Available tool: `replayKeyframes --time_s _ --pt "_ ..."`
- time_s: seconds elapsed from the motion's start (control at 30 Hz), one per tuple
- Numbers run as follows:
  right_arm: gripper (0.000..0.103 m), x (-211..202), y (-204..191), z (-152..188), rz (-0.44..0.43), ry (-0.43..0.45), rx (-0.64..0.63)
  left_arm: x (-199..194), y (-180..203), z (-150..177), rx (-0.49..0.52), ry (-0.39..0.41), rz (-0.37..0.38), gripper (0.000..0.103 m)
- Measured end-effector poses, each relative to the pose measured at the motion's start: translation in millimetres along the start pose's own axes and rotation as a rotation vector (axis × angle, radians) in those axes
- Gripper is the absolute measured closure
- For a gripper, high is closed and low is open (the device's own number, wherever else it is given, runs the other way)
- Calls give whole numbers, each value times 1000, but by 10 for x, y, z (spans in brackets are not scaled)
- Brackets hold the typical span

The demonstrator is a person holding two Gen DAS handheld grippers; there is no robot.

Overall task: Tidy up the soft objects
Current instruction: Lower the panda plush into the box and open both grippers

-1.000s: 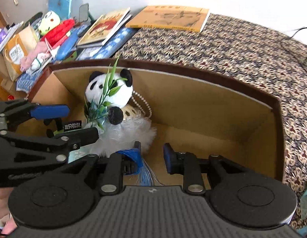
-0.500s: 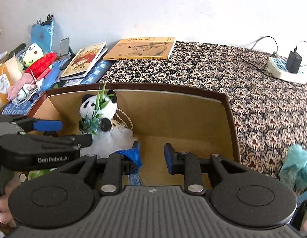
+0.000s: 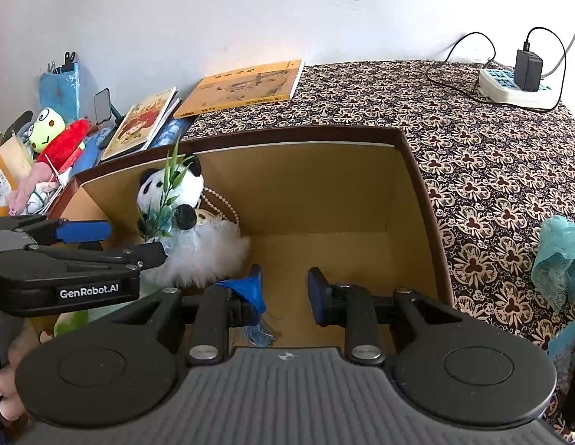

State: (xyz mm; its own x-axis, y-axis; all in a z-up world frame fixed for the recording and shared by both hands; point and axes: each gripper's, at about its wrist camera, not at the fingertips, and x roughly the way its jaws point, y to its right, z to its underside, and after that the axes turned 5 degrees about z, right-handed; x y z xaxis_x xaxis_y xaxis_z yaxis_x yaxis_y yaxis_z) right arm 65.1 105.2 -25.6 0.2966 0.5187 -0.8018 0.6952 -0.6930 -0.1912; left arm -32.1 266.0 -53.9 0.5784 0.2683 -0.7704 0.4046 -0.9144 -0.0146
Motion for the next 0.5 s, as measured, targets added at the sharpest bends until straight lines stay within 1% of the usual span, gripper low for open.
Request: replayKeyframes --time_s 0.17,0.3,0.4,0.5 --pt "94 -24 0 32 18 7 18 40 25 -47 46 8 22 35" --pt "94 -31 -17 35 32 34 12 51 19 -52 45 8 29 35" --pt "94 -32 20 41 20 37 30 38 34 -43 51 15 24 35" --pt "94 -46 -7 45 29 44 20 35 23 -34 49 15 18 35"
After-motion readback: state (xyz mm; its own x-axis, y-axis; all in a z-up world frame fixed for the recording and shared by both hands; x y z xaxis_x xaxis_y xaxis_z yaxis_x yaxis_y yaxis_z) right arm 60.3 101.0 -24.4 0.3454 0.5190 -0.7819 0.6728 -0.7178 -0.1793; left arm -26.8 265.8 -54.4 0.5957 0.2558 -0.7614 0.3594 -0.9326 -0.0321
